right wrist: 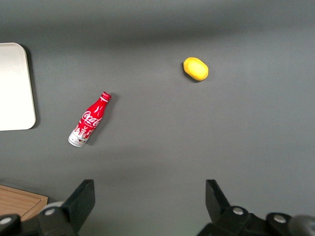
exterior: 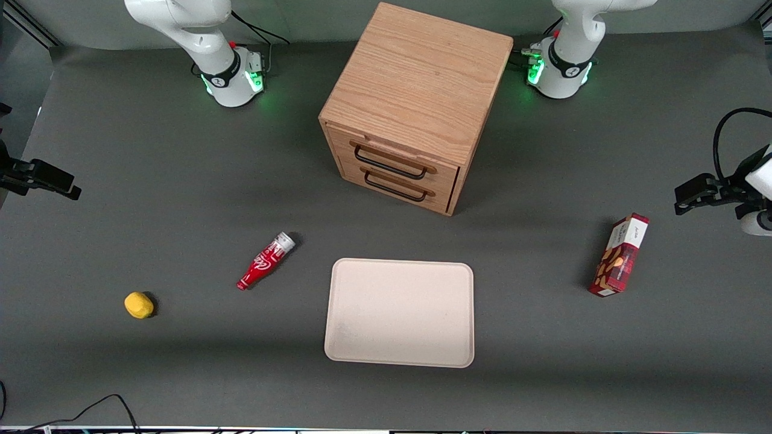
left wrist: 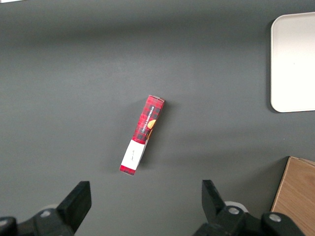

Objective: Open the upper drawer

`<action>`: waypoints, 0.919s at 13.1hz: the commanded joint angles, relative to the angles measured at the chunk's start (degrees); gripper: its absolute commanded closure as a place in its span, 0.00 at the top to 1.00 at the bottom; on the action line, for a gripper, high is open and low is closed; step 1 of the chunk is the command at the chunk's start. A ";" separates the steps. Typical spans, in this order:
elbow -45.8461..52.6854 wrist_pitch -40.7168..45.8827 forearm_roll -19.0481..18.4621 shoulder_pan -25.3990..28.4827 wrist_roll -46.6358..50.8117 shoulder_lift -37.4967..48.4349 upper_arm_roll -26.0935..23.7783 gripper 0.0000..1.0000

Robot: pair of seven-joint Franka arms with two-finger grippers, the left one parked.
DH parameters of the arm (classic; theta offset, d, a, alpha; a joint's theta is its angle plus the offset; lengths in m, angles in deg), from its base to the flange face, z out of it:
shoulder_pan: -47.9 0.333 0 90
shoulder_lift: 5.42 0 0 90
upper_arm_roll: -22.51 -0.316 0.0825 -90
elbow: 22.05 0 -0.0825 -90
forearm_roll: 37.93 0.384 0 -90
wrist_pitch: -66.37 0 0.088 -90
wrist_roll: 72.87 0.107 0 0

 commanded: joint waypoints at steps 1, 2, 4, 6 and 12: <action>1.62 0.97 1.77 0.15 -1.06 -0.89 0.53 1.00; 1.71 0.97 1.77 0.15 -1.24 -0.89 0.53 1.00; 1.71 1.06 1.77 0.23 -1.41 -0.81 0.27 1.00; 1.80 2.80 1.77 0.41 -4.21 -0.54 -0.86 1.00; 1.18 4.66 1.77 0.41 -19.83 -0.19 -5.34 1.00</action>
